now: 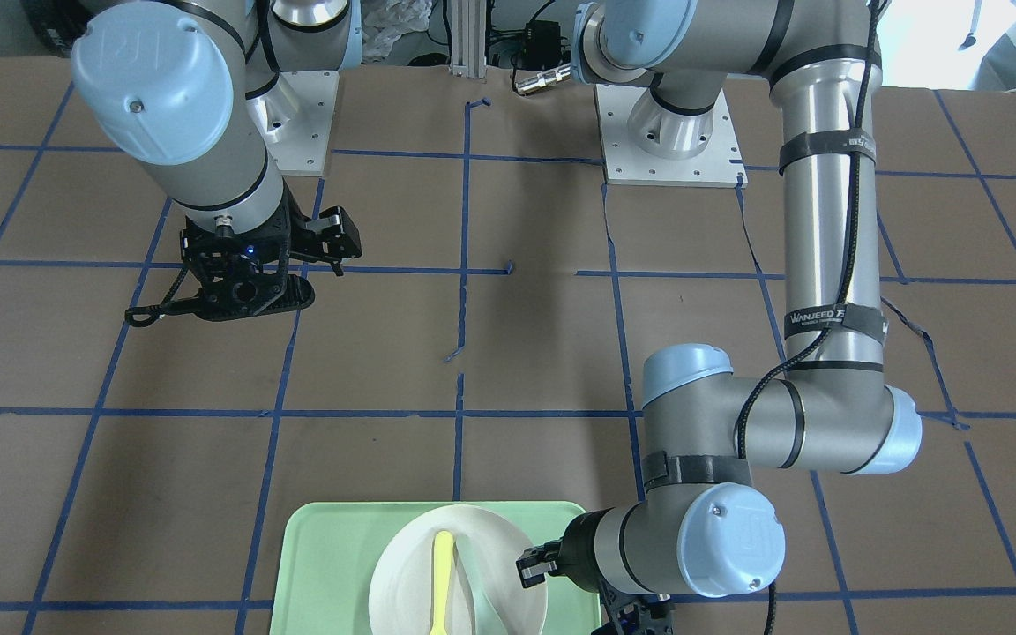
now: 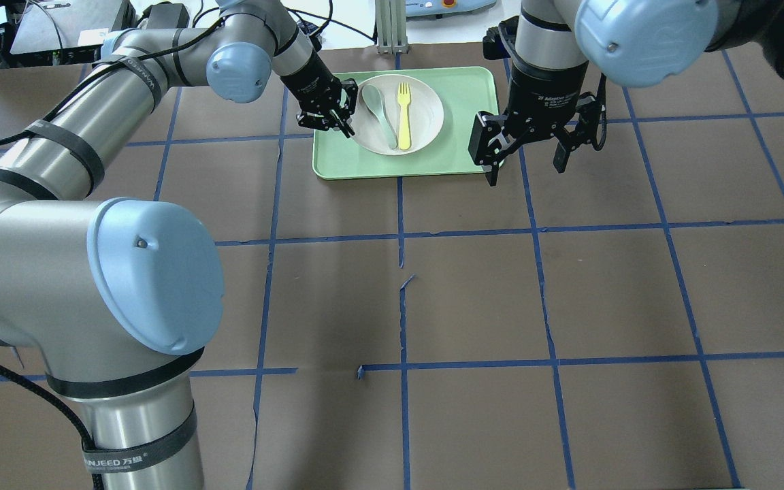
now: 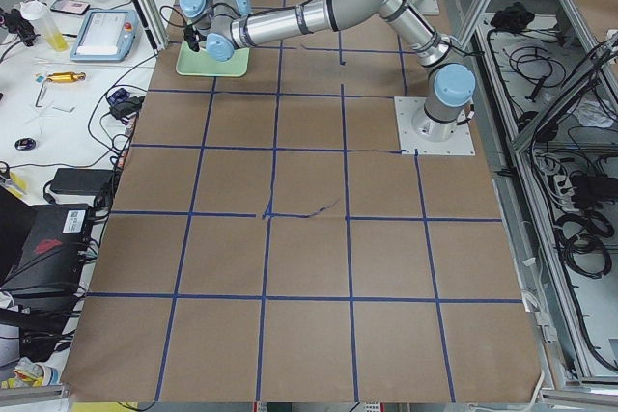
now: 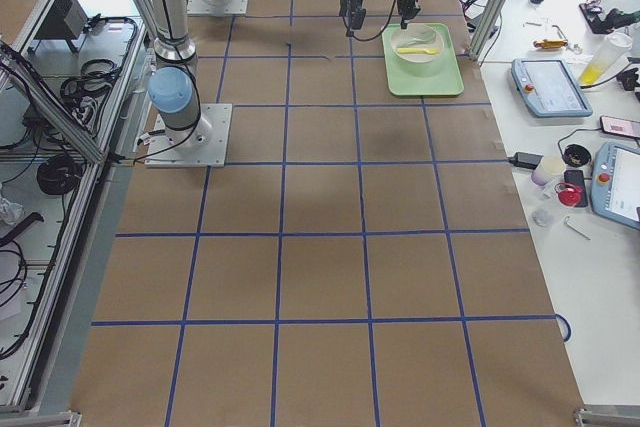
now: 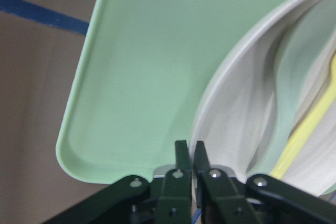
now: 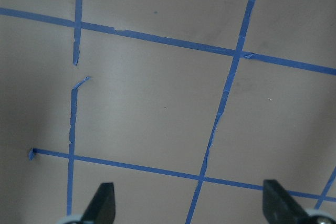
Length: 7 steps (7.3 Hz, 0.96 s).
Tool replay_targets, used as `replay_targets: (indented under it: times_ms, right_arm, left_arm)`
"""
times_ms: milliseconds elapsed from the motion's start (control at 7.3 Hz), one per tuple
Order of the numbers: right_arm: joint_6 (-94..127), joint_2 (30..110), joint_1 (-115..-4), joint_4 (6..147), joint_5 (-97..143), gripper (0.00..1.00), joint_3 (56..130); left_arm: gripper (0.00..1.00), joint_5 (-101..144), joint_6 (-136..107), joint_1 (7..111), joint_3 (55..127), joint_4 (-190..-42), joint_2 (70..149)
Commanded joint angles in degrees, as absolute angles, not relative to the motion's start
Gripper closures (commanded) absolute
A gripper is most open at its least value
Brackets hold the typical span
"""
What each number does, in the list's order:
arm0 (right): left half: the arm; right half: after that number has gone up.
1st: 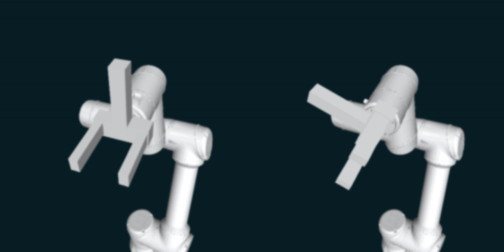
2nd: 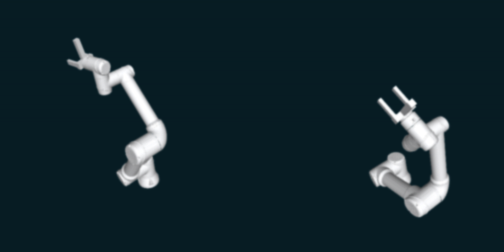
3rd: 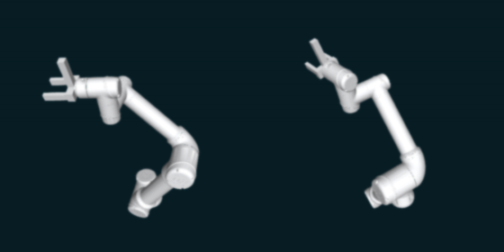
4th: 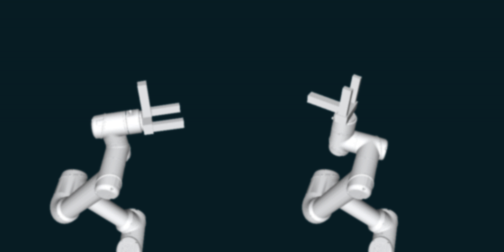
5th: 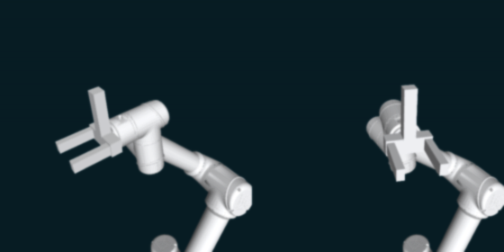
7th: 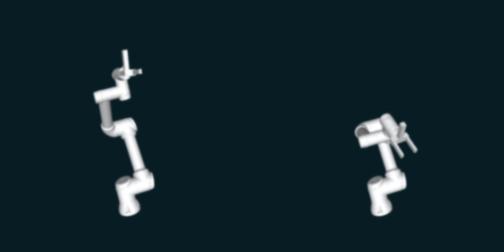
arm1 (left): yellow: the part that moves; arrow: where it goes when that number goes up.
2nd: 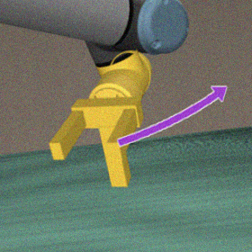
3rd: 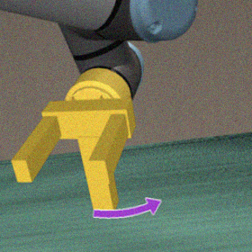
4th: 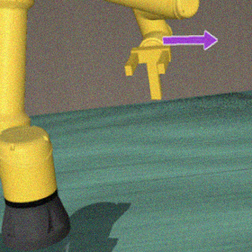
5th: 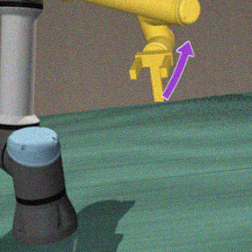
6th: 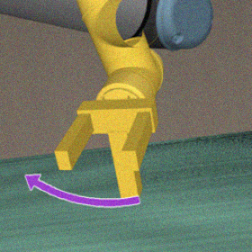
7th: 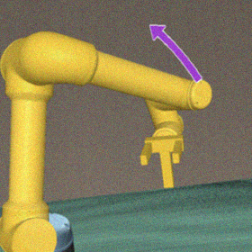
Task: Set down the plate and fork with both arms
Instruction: 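Open the left gripper and withdraw it while the right gripper moves toward the plate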
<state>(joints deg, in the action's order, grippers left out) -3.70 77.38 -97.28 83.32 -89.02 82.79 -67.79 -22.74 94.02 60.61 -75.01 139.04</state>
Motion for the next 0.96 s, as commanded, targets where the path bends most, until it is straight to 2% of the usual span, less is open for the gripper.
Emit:
replay_targets:
  times_ms: [0,411,548,685,821]
  right_arm:
    - [-3.60,77.43,-97.29,83.85,-89.38,0.00,84.02]
    - [-3.69,77.43,-97.38,83.85,-89.47,0.00,84.02]
    - [-3.69,77.52,-97.38,83.85,-89.47,0.00,83.94]
    - [-3.69,77.52,-97.30,83.85,-89.56,0.00,83.50]
    - [-3.69,77.52,-97.29,83.76,-89.65,0.00,83.24]
  left_arm:
    - [1.00,-67.76,-22.24,94.83,60.29,-73.32,140.44]
    - [1.00,-67.68,-21.97,95.18,60.29,-70.23,141.50]
    - [0.86,-67.59,-21.97,95.19,60.29,-70.14,141.42]
    - [0.11,-67.59,-21.97,95.71,60.47,-70.14,140.98]
    - [0.00,-67.50,-20.84,95.80,60.56,-70.14,140.72]
